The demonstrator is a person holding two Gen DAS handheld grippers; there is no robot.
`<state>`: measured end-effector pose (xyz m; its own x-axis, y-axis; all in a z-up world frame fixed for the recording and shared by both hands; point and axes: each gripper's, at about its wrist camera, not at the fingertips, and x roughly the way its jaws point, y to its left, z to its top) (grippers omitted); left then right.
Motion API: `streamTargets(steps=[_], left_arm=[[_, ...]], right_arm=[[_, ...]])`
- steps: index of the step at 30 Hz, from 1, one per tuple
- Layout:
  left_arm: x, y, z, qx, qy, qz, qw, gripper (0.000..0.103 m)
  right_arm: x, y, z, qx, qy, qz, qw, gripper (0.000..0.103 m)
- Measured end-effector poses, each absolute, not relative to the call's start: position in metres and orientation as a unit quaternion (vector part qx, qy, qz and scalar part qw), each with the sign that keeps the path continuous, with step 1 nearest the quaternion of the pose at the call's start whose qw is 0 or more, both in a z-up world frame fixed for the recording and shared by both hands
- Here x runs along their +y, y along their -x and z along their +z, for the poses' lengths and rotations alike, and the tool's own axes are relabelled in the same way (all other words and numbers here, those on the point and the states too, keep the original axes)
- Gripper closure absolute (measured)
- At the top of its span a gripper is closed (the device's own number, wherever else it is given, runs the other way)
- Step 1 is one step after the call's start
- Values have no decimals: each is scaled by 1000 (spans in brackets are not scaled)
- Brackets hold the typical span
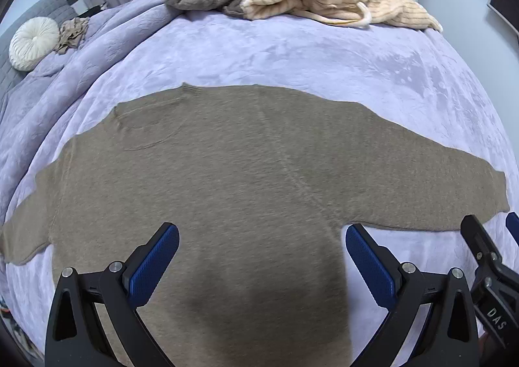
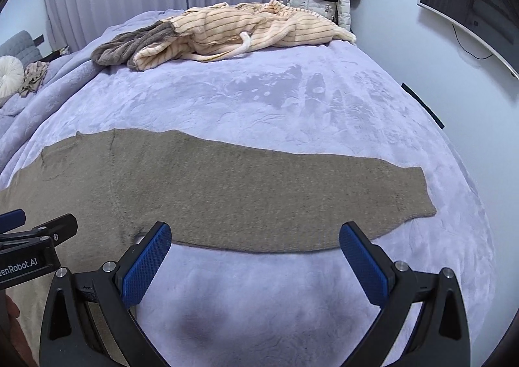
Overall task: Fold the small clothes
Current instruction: 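Close the right tool on the ribbed sleeve cuff, then lift the sleeve with the right tool and carry it across the sweater body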
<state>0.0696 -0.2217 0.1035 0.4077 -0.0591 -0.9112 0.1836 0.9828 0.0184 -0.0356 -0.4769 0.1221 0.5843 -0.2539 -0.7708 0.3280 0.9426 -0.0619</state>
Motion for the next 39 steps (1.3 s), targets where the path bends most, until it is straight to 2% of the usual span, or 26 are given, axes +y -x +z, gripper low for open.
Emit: streamTargets(steps=[6, 15, 24, 26, 28, 30, 32, 33, 35, 39], left_arm=[[-255, -82, 93, 549, -68, -79, 829, 0], [-290, -100, 69, 561, -90, -78, 819, 0], [-307, -115, 45, 570, -104, -71, 812, 0], [-304, -123, 43, 571, -94, -66, 813, 0], [-300, -132, 42, 571, -81, -58, 815, 0], [-295, -142, 41, 571, -70, -49, 817, 0], [-290, -152, 39, 574, -59, -41, 816, 0], [-289, -157, 36, 578, -53, -40, 814, 0], [-290, -161, 31, 584, -48, -41, 809, 0], [-306, -159, 19, 579, -83, -41, 810, 0]], right_arm=[[-528, 37, 107, 436, -57, -197, 876, 0], [-628, 51, 64, 464, -138, -259, 836, 0], [-663, 31, 47, 452, -169, -254, 838, 0], [-667, 27, 49, 442, -170, -249, 845, 3], [-671, 22, 49, 437, -165, -248, 849, 11], [-673, 20, 51, 429, -161, -241, 856, 26], [-675, 19, 53, 418, -171, -226, 863, 62], [-677, 20, 55, 413, -176, -223, 865, 69], [-679, 27, 61, 394, -190, -217, 873, 93], [-684, 54, 76, 347, -227, -213, 884, 96]])
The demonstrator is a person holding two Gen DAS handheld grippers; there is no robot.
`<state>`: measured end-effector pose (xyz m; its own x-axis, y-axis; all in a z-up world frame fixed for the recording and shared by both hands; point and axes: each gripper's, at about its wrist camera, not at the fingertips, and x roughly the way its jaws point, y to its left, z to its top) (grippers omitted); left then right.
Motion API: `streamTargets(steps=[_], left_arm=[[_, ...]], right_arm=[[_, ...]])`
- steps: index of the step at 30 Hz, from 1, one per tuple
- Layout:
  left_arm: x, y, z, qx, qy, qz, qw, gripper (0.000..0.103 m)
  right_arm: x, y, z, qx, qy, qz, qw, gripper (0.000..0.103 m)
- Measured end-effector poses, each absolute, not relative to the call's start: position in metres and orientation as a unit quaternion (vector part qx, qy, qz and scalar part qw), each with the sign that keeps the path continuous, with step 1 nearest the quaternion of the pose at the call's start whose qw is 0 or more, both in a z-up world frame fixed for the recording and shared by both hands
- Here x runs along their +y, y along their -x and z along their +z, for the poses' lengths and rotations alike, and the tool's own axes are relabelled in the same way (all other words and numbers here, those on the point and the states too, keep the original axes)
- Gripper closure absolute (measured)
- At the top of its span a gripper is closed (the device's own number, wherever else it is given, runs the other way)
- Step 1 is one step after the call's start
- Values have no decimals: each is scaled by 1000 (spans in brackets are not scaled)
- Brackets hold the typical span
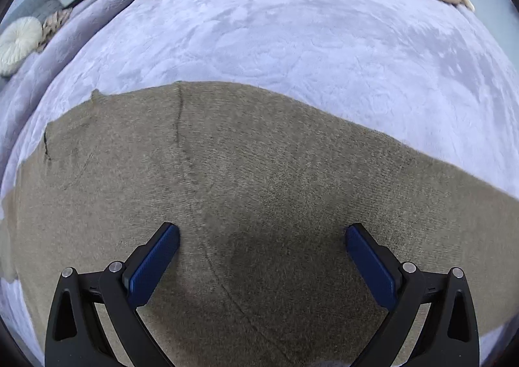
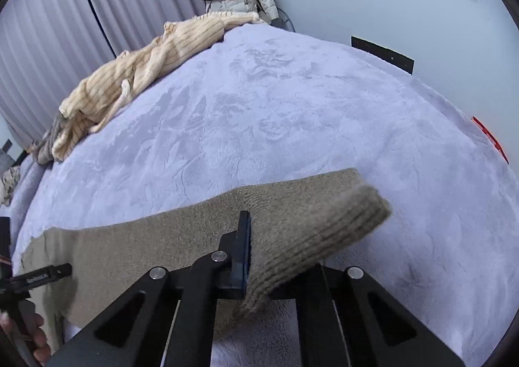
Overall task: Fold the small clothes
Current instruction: 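Lift the sleeve with the right tool and carry it across the sweater body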
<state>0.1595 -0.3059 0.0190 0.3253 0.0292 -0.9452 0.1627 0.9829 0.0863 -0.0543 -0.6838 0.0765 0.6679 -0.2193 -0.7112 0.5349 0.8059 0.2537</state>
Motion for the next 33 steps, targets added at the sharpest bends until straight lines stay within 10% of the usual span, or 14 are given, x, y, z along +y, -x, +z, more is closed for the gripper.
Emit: streamTargets(steps=[33], left_arm=[[-62, -74, 64, 520, 10, -36, 853, 0]], right_arm=[[-493, 13, 206, 324, -80, -183, 925, 97]])
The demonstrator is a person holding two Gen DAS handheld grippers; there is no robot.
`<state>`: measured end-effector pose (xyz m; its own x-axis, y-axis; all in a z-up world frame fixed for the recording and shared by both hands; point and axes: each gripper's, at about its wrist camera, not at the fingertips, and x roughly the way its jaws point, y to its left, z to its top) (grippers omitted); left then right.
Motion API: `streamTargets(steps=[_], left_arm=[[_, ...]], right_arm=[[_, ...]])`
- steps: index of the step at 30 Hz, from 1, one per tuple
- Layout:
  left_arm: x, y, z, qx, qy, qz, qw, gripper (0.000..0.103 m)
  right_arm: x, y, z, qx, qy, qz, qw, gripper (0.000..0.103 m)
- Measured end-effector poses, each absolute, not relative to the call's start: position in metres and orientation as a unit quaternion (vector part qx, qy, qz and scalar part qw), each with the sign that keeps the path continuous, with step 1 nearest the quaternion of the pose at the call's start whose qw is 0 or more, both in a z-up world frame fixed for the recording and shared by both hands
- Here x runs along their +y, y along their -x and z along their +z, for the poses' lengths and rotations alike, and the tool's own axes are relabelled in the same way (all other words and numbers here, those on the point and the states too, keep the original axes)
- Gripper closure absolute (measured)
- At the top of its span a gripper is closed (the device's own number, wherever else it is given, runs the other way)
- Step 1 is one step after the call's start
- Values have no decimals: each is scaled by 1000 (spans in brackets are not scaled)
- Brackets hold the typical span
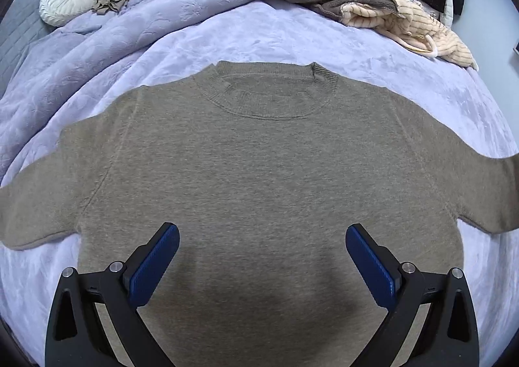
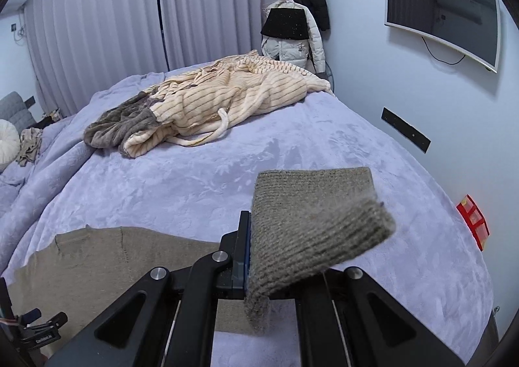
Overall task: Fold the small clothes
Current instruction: 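Lift the sleeve with the right tool and carry it across the sweater body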
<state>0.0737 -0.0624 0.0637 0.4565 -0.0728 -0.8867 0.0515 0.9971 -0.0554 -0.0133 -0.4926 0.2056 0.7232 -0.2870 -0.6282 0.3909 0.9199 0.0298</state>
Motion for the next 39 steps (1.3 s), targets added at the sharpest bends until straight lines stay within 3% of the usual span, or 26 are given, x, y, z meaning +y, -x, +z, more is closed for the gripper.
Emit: streamTargets(steps=[18, 39], left_arm=[[5, -46, 29, 460, 39, -27, 887, 0], [62, -19, 29, 432, 40, -42, 900, 0]], right_arm=[[-374, -14, 214, 335, -30, -143, 931, 97], [-245, -32, 219, 333, 40, -98, 937, 97]])
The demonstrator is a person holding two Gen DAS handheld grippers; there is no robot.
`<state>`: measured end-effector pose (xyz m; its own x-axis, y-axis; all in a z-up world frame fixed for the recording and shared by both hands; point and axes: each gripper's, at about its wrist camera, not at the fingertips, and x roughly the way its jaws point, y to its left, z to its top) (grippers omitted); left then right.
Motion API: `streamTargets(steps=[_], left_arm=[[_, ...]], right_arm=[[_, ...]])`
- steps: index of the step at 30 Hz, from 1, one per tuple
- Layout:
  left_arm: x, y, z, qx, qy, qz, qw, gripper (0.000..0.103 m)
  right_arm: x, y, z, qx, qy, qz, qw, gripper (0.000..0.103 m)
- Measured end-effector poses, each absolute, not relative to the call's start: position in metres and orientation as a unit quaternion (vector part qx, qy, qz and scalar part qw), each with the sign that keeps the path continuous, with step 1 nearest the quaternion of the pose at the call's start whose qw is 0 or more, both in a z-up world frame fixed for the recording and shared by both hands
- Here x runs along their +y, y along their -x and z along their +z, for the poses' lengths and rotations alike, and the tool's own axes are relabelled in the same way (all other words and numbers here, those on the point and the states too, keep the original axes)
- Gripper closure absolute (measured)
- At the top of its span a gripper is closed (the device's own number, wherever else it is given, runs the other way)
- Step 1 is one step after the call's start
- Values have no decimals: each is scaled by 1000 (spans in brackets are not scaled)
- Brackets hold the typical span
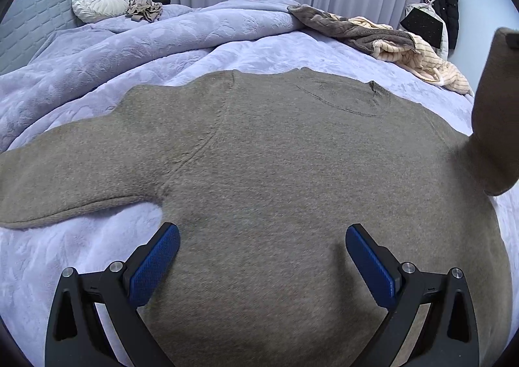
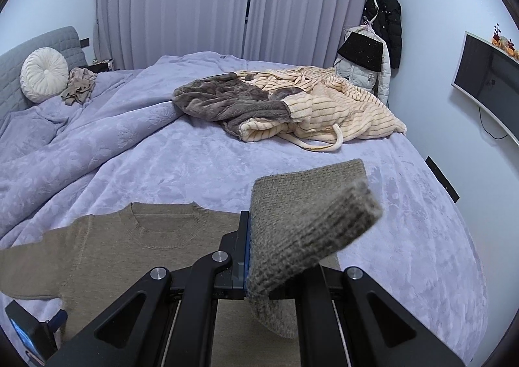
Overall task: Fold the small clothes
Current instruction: 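Lift the sleeve with the right tool and carry it across the sweater body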
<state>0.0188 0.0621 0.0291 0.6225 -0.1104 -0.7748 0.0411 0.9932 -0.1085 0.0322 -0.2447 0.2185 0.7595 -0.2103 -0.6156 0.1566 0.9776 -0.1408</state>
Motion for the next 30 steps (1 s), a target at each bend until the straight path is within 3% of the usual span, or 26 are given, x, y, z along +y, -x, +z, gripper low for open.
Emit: streamTargets(steps=[30], left_arm=[[100, -8, 10, 442, 104, -41, 890, 0]], right_arm=[[-103, -71, 155, 380, 72, -19, 922, 97]])
